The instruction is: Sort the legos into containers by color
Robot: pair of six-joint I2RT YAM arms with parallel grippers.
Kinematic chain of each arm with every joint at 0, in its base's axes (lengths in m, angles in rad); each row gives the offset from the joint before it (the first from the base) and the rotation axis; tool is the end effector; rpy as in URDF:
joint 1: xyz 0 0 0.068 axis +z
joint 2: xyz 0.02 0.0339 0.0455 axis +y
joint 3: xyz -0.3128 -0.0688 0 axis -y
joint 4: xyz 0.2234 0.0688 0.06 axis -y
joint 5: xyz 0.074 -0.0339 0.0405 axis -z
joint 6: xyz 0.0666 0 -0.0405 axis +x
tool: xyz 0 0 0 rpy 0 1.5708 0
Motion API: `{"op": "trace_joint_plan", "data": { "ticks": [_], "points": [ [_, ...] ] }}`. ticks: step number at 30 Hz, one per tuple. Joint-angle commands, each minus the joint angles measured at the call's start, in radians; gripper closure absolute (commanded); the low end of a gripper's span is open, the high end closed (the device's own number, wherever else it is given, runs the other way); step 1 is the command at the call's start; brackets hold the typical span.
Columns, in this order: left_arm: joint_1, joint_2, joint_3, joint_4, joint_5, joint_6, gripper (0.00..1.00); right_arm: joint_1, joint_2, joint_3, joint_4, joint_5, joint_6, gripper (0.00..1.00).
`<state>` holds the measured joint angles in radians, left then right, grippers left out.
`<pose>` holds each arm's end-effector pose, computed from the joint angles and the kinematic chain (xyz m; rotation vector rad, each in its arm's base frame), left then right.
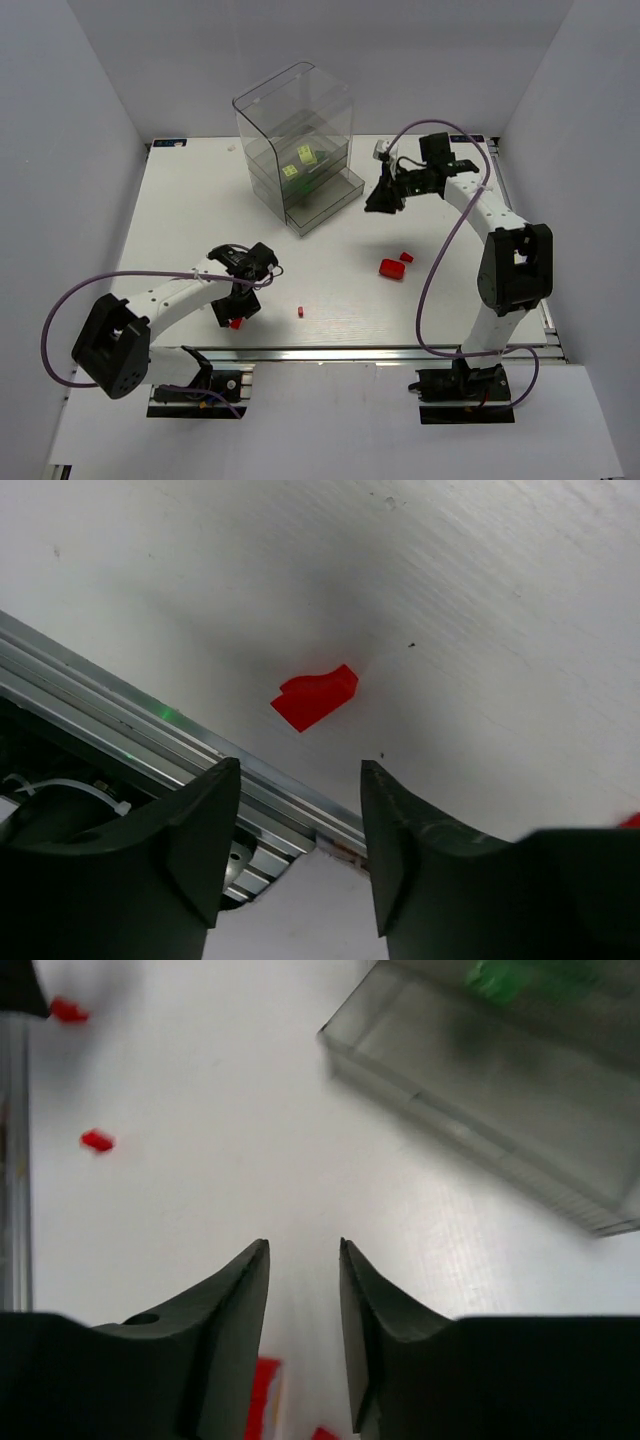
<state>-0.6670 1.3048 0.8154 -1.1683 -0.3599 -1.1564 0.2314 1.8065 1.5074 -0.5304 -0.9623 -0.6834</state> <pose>0.1334 -0.0752 0.2274 -0.6757 2.7999 0.4199 0.3767 0.1449 0.3265 -1.2978 1.6806 0.8776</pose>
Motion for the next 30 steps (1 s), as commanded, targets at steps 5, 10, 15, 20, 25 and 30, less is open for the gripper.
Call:
{"op": "trace_joint_plan", "data": {
  "ticks": [5, 10, 15, 20, 25, 30],
  "points": [
    [0.009, 0.022, -0.033, 0.099, -0.028, 0.116, 0.29, 0.013, -0.113, -0.105, -0.152, -0.072, -0.182, 0.53],
    [0.037, 0.076, -0.064, 0.183, -0.004, 0.204, 0.31, 0.006, -0.113, -0.099, -0.197, -0.076, -0.186, 0.51],
    [0.073, 0.093, -0.096, 0.251, 0.019, 0.277, 0.4, 0.008, -0.142, -0.121, -0.184, -0.076, -0.177, 0.51],
    [0.122, 0.105, -0.122, 0.302, 0.079, 0.31, 0.5, 0.005, -0.151, -0.131, -0.194, -0.069, -0.174, 0.51],
    [0.141, 0.11, -0.157, 0.352, 0.136, 0.32, 0.67, 0.003, -0.156, -0.13, -0.198, -0.064, -0.162, 0.51],
    [0.141, 0.053, -0.159, 0.39, 0.186, 0.319, 0.83, 0.003, -0.171, -0.159, -0.116, 0.034, -0.053, 0.47]
  ]
}}
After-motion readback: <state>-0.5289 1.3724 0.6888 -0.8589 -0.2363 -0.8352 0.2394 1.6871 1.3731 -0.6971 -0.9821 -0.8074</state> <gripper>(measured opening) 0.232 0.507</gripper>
